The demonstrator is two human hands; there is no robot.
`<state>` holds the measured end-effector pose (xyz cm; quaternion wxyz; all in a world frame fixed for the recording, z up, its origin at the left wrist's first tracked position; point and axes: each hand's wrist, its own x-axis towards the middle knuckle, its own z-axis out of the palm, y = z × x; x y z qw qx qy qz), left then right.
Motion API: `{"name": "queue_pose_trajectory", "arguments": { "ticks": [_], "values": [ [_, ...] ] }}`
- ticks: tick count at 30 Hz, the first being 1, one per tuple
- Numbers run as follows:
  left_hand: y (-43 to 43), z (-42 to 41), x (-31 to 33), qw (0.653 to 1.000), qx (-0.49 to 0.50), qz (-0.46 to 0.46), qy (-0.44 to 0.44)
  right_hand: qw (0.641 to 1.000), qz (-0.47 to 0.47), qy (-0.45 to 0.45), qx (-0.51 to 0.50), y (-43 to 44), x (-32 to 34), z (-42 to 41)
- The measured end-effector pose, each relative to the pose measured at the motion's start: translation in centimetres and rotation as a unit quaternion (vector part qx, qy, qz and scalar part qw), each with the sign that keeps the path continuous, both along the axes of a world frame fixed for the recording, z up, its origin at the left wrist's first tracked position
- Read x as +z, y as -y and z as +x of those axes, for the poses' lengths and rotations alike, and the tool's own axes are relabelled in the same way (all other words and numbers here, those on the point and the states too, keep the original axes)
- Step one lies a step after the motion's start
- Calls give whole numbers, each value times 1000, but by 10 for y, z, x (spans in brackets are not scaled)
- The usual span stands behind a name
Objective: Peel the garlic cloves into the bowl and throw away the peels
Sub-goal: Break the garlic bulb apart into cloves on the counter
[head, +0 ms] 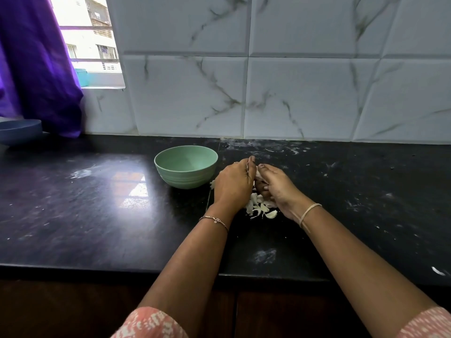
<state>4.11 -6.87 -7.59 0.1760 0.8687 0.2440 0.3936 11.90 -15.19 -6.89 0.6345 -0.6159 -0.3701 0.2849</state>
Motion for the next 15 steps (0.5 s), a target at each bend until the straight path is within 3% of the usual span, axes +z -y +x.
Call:
{"name": "queue_pose_trajectory", "arguments": {
  "ticks": [6,15],
  "values": [
    [7,1,3,998,-8,-49,27,995,-25,-88,-30,0,3,2],
    [-5,7,7,953,-23,-294,76,995,8,-41,-90,0,7,3]
  ]
}}
